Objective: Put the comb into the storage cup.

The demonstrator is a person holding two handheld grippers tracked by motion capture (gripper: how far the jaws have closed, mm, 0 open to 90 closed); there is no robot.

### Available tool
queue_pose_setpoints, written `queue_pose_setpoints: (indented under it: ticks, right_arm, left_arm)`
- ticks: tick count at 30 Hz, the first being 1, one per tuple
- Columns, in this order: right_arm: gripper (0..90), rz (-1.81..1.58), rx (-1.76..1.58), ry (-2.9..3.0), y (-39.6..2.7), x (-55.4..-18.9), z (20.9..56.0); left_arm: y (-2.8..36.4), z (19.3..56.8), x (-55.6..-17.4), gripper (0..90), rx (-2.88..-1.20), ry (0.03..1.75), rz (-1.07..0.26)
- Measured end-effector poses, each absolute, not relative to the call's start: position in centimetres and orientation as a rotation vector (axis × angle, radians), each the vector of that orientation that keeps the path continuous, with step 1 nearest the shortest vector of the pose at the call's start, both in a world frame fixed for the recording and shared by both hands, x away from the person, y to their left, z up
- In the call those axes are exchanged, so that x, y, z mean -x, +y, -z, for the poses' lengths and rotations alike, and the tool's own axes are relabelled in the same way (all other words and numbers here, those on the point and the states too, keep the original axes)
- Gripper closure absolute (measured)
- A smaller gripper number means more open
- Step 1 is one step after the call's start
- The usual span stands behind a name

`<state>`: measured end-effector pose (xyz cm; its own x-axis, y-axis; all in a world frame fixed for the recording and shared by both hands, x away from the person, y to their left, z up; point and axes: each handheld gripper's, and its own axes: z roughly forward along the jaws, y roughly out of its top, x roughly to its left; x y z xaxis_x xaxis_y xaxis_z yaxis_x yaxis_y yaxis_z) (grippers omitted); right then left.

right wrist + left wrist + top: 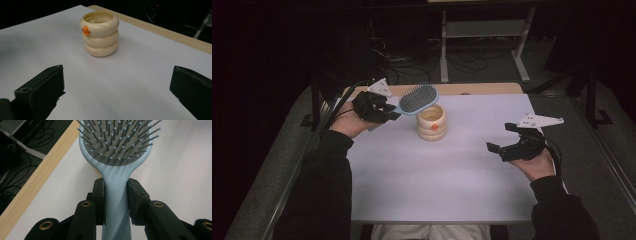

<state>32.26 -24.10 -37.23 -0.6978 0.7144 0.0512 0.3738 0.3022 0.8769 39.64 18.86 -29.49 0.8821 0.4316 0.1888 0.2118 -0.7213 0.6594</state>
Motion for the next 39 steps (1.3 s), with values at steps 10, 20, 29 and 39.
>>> queue_pose_setpoints:
  ticks: [10,20,29,39]
  right_arm:
    - [0.0,-1.364,-0.930,2.241,-22.9,-33.5,35.1]
    - [0.0,-1.394,-0.912,2.249,-21.4,-35.0,33.7]
    - [0.0,-1.404,-0.866,2.287,-18.8,-36.1,32.7]
    - [0.0,-1.427,-0.838,2.335,-15.8,-37.0,32.0]
  left_arm:
    - [17.9,29.8,-39.5,70.0,-2.352,0.453,-0.431]
    - [17.0,30.0,-38.5,70.0,-2.322,0.432,-0.436]
    - [16.7,30.5,-38.0,70.0,-2.269,0.426,-0.413]
    - [16.6,31.6,-37.9,70.0,-2.234,0.446,-0.403]
